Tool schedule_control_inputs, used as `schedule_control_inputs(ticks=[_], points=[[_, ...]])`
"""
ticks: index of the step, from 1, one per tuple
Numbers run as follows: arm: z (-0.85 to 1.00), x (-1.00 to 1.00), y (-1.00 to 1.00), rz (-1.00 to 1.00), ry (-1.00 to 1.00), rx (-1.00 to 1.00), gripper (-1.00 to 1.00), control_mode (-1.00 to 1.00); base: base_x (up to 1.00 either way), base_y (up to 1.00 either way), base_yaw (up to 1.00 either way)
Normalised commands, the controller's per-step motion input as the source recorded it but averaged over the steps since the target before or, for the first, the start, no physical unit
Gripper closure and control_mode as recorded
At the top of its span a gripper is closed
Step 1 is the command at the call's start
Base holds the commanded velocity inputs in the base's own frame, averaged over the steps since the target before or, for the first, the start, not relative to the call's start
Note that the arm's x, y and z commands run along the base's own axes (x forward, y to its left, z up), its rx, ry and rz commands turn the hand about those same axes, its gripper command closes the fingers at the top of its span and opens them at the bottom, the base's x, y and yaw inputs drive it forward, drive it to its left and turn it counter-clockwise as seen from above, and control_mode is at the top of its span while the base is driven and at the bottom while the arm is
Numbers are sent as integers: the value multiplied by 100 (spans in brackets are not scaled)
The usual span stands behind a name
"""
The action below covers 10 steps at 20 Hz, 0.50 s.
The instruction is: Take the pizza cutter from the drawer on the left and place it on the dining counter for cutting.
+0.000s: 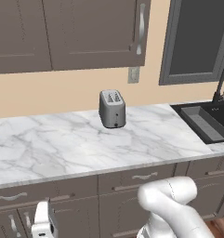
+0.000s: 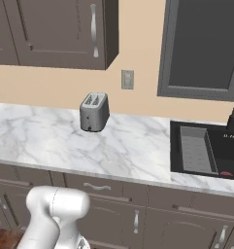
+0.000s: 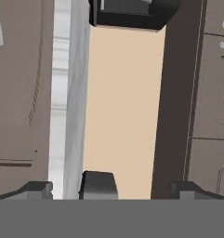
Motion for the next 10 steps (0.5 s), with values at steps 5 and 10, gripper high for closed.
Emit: schedule_control_inputs(ticks=[5,10], points=[[-25,6,35,7,0,0,-100,-100,0,0,0],[-15,8,50,0,0,0,-100,-100,0,0,0]])
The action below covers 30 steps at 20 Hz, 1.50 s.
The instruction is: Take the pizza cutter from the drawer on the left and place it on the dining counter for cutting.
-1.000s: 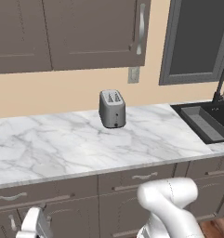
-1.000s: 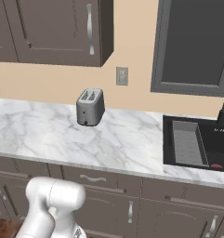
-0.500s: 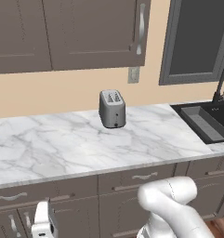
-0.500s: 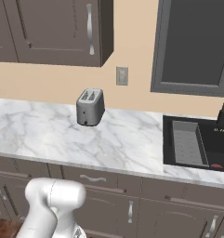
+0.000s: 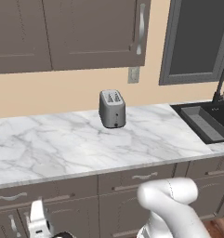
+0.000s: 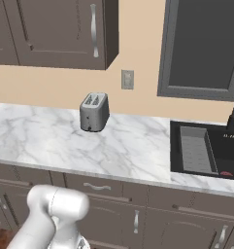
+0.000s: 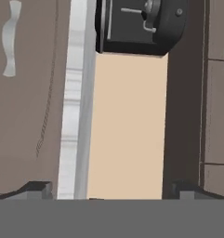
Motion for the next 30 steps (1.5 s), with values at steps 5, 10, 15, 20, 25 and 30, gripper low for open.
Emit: schedule_control_inputs(ticks=[5,10,15,20,25,30], points=[[-4,12,50,0,3,1,-100,-100,0,0,0],[-22,16,25,0,9,7,-100,-100,0,0,0],[-41,15,0,0,4,7,-100,-100,0,0,0],[-46,30,0,0,0,0,-100,-100,0,0,0],[-22,25,0,0,-1,0,-100,-100,0,0,0],[-2,21,9,1,-6,0,-100,-100,0,0,0]])
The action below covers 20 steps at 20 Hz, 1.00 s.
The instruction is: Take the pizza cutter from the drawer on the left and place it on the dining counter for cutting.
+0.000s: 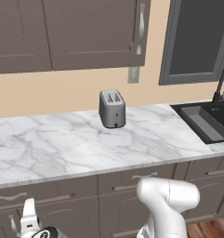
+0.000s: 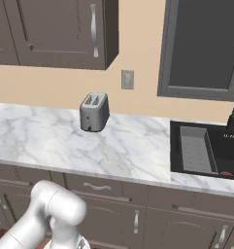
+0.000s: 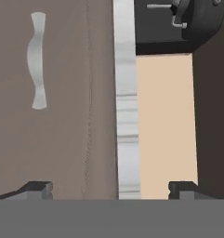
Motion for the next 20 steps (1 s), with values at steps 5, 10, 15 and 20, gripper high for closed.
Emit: schedule_control_inputs(ticks=[5,10,15,20], points=[[-10,27,20,2,-1,0,-100,-100,0,0,0],[-20,25,29,3,0,0,-100,-100,0,0,0],[-21,10,29,2,0,0,-100,-100,0,0,0],[-22,6,32,1,0,0,-100,-100,0,0,0]])
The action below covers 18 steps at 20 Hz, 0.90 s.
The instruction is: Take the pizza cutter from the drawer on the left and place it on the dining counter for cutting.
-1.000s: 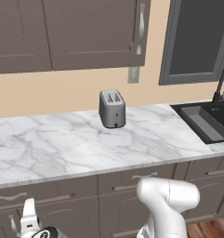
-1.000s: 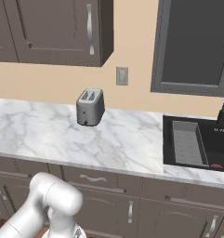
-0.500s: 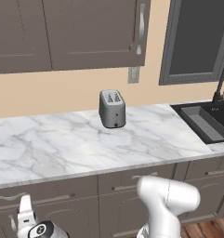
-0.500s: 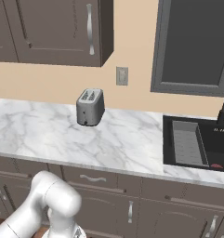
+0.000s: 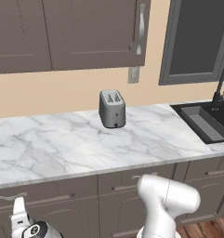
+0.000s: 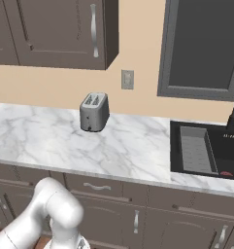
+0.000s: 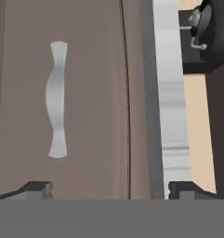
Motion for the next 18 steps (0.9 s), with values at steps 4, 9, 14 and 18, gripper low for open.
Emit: schedule_control_inputs(ticks=[4,9,14,18], points=[[-22,14,31,0,0,0,-100,-100,0,0,0],[-21,20,28,0,0,0,-100,-100,0,0,0],[-43,21,19,0,0,0,-100,-100,0,0,0],[-44,17,9,0,0,0,-100,-100,0,0,0]])
